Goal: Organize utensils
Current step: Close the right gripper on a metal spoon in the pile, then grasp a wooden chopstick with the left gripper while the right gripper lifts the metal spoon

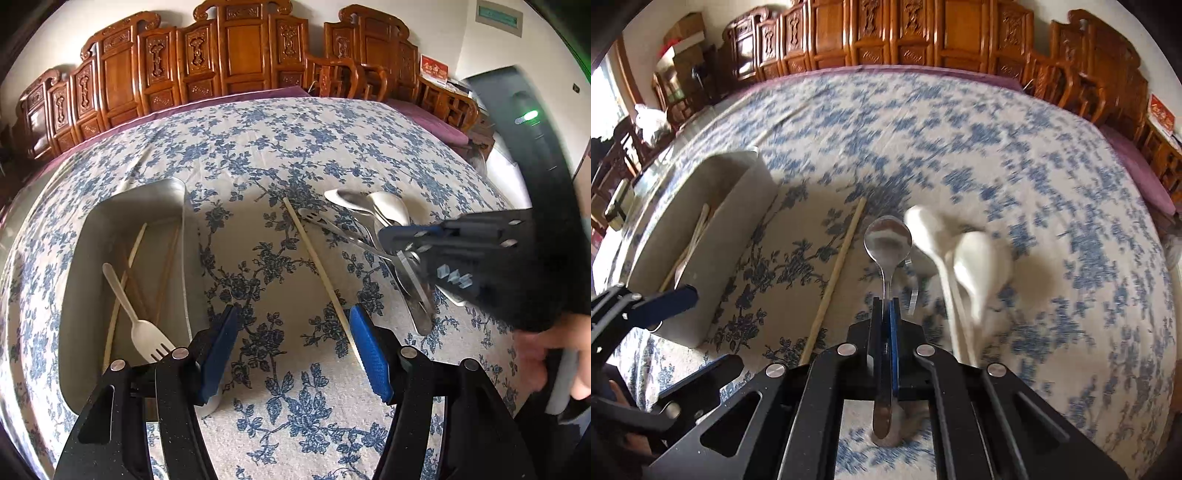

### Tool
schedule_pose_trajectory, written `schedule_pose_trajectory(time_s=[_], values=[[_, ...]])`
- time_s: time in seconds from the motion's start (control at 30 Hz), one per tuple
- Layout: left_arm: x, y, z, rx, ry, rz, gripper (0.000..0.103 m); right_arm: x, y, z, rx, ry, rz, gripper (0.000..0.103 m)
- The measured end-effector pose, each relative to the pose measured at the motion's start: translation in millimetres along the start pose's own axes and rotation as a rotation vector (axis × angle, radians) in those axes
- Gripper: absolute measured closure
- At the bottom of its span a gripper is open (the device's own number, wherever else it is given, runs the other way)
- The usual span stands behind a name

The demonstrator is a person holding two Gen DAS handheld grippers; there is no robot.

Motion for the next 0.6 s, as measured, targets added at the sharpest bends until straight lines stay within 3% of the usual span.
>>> schedule_pose_trajectory(time_s=[0.33,0.47,0.6], values=[[27,16,9,0.023,-0.050,-0.011,0.043,-40,30,4,0.012,0.056,0.014,0.099],[31,19,11,0.061,-0.038,-0.068,0.043,-47,36,10,0.022,0.062,0.015,0.099],[28,20,8,0.056,-0.022,-0.063,0.043,-53,37,12,0.020,0.073,0.013,0.099]])
Point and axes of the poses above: each gripper's, at about its wrist camera, not at the fingertips, and x roughly the way its jaws point, y to its right, z to its underside, the point moved 6 cm from there along x, roughly the way its jaws point, and after that the axes turned 5 degrees about y, right-handed, at the moved point
